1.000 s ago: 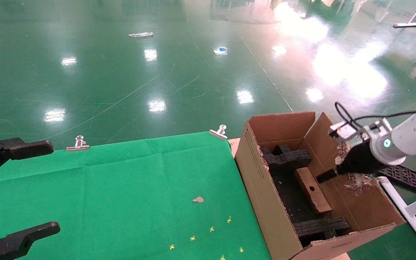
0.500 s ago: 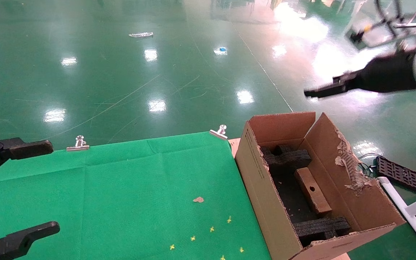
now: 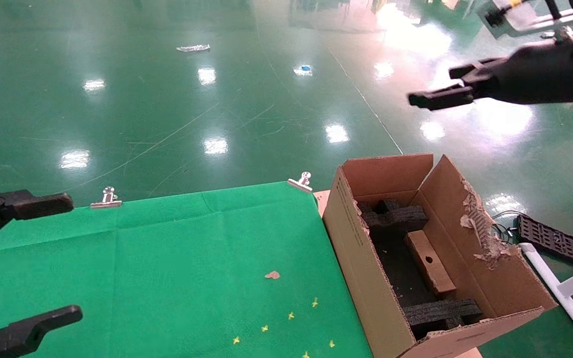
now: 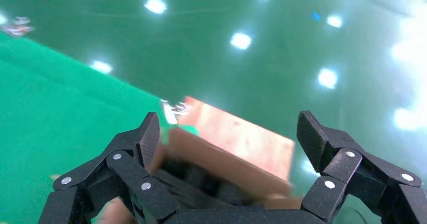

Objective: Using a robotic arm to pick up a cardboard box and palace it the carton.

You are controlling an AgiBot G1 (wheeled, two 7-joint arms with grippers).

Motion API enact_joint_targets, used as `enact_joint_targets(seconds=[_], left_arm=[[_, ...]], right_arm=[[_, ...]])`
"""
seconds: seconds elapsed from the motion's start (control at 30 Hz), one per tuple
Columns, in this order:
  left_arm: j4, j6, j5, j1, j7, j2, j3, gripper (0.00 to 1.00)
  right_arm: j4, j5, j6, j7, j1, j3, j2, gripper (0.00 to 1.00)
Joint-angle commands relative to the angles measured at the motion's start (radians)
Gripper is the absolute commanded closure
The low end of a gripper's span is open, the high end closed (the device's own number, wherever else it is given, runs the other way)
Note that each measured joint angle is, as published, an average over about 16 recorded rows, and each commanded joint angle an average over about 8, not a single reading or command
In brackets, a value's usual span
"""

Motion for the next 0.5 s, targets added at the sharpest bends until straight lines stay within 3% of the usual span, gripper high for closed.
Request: enact_joint_targets(seconds=[0.03, 0.5], left_arm=[[0.000, 0.000, 0.000, 0.000, 0.000, 0.000, 0.000, 0.00], [0.001, 0.000, -0.001, 0.000, 0.001, 0.000, 0.001, 0.00]], right_arm=[[0.009, 0.014, -0.011, -0.017, -0.028, 0.031, -0.004, 0.00], [0.077, 0.153, -0.125, -0.184, -0.306, 0.325, -0.055, 0.00]])
